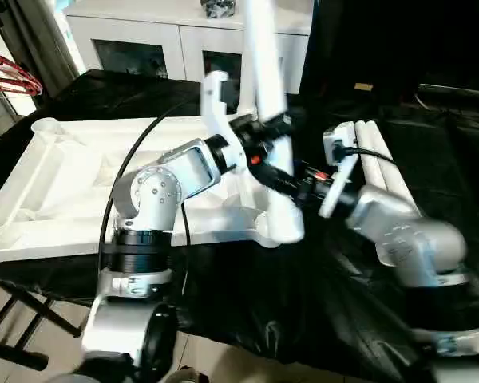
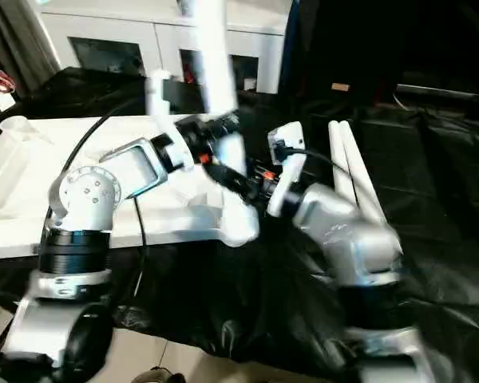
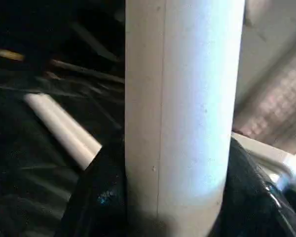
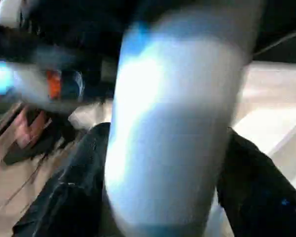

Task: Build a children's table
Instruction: Pick table leg

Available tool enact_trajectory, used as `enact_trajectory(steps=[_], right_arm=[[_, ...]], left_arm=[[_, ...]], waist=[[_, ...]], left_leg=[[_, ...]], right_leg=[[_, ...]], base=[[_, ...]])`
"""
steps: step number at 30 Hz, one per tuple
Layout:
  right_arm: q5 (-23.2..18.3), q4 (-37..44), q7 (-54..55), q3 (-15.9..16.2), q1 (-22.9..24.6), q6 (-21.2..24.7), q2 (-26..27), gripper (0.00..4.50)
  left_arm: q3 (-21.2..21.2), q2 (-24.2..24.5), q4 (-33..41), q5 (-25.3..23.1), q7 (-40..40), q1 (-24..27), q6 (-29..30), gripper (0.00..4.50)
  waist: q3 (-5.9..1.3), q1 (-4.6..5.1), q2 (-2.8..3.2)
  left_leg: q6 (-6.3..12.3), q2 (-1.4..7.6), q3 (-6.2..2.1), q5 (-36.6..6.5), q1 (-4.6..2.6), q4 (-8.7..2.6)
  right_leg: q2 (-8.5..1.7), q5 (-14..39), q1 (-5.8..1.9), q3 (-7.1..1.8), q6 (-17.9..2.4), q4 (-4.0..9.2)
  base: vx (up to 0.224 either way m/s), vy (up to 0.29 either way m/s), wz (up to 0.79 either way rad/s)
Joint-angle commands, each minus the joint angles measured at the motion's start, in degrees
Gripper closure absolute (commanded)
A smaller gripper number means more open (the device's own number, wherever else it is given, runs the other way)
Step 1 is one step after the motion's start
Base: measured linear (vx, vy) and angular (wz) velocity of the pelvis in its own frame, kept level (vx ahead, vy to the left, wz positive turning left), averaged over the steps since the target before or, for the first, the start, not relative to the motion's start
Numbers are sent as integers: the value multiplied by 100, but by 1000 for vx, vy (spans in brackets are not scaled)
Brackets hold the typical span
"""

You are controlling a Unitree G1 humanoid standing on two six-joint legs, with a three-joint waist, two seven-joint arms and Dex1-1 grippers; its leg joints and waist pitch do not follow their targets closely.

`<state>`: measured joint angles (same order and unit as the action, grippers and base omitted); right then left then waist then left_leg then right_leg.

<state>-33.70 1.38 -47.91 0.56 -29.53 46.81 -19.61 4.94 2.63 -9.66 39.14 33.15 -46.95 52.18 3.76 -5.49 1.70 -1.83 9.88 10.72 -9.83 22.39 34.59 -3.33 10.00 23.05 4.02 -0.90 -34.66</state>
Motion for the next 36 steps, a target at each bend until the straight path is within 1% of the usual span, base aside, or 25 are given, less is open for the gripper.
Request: enact_trajectory(steps=[1, 4, 5, 8, 9, 11, 12, 16, 21, 24, 27, 28, 33, 34, 36], right_arm=[[-72, 99, -273, 82, -28, 311, -295, 146], [-187, 188, -490, 174, -45, 500, -472, 146], [-292, 254, -655, 220, -47, 607, -565, 146], [-388, 321, -808, 264, -37, 671, -650, 146], [-437, 364, -939, 309, -23, 691, -730, 146], [-482, 417, -1096, 359, -7, 691, -821, 146], [-487, 432, -1131, 375, -4, 689, -846, 146], [-446, 462, -1261, 442, -18, 632, -958, 146], [-378, 436, -1324, 482, -53, 541, -1065, 146], [-393, 427, -1347, 470, -63, 533, -1090, 146], [-407, 416, -1354, 457, -68, 525, -1099, 146], [-411, 411, -1351, 454, -68, 524, -1097, 146], [-440, 390, -1322, 437, -47, 536, -1077, 146], [-447, 385, -1317, 432, -42, 538, -1067, 173], [-461, 377, -1316, 419, -33, 550, -1045, 180]], left_arm=[[-134, 154, 252, 172, 521, -213, -5, 264], [-263, 245, 296, 229, 960, -224, -95, 264], [-344, 306, 316, 271, 1200, -218, -134, 264], [-419, 351, 333, 291, 1401, -197, -176, 264], [-497, 387, 361, 302, 1564, -170, -189, 264], [-548, 420, 397, 350, 1733, -138, -157, 264], [-566, 436, 410, 356, 1776, -127, -148, 264], [-616, 478, 348, 299, 1826, -118, -103, 264], [-630, 504, 199, 243, 1945, -130, -222, 264], [-605, 520, 176, 250, 1972, -139, -226, 264], [-594, 542, 159, 261, 1988, -143, -233, 264], [-594, 545, 158, 260, 1995, -142, -234, 264], [-595, 543, 173, 273, 2007, -137, -216, 264], [-596, 538, 176, 274, 2005, -136, -215, 264], [-595, 523, 175, 272, 2003, -136, -215, 264]], waist=[[-454, -24, -91], [-449, -20, -101], [-449, -19, -98], [-447, -15, -99], [-447, -12, -109], [-446, -12, -98], [-447, -11, -101], [-446, -6, -108], [-455, -12, -108], [-457, -14, -108], [-462, -15, -100], [-462, -15, -89], [-461, -17, -97], [-463, -18, -98], [-463, -20, -98]], left_leg=[[303, 290, -144, -671, -105, -338], [297, 286, -142, -659, -91, -331], [298, 288, -144, -664, -95, -331], [277, 289, -136, -709, -107, -324], [274, 288, -133, -725, -113, -321], [261, 301, -138, -735, -116, -323], [260, 300, -135, -729, -114, -321], [254, 292, -134, -717, -108, -315], [266, 285, -134, -676, -100, -304], [274, 285, -135, -673, -102, -301], [275, 288, -137, -666, -104, -299], [274, 290, -139, -678, -109, -299], [275, 286, -138, -687, -105, -297], [274, 285, -137, -675, -103, -293], [277, 287, -137, -683, -108, -293]], right_leg=[[-494, 1470, -330, -290, -861, 455], [-499, 1551, -337, -286, -876, 460], [-500, 1577, -336, -285, -887, 460], [-495, 1651, -320, -285, -911, 467], [-493, 1710, -324, -284, -902, 469], [-493, 1737, -320, -285, -894, 471], [-490, 1715, -322, -287, -900, 468], [-486, 1719, -319, -286, -906, 465], [-484, 1660, -331, -283, -920, 458], [-484, 1670, -329, -282, -924, 457], [-480, 1628, -329, -279, -939, 450], [-481, 1627, -325, -276, -951, 450], [-482, 1636, -332, -278, -962, 450], [-481, 1639, -334, -278, -957, 448], [-480, 1660, -329, -277, -950, 452]], base=[[0, 0, 0], [0, 0, 0], [0, 0, 0], [0, 0, 0], [0, 0, 0], [0, 0, 0], [0, 0, 0], [0, 0, 0], [0, 0, 0], [0, 0, 0], [0, 0, 0], [0, 0, 0], [0, 0, 0], [0, 0, 0], [0, 0, 0]])
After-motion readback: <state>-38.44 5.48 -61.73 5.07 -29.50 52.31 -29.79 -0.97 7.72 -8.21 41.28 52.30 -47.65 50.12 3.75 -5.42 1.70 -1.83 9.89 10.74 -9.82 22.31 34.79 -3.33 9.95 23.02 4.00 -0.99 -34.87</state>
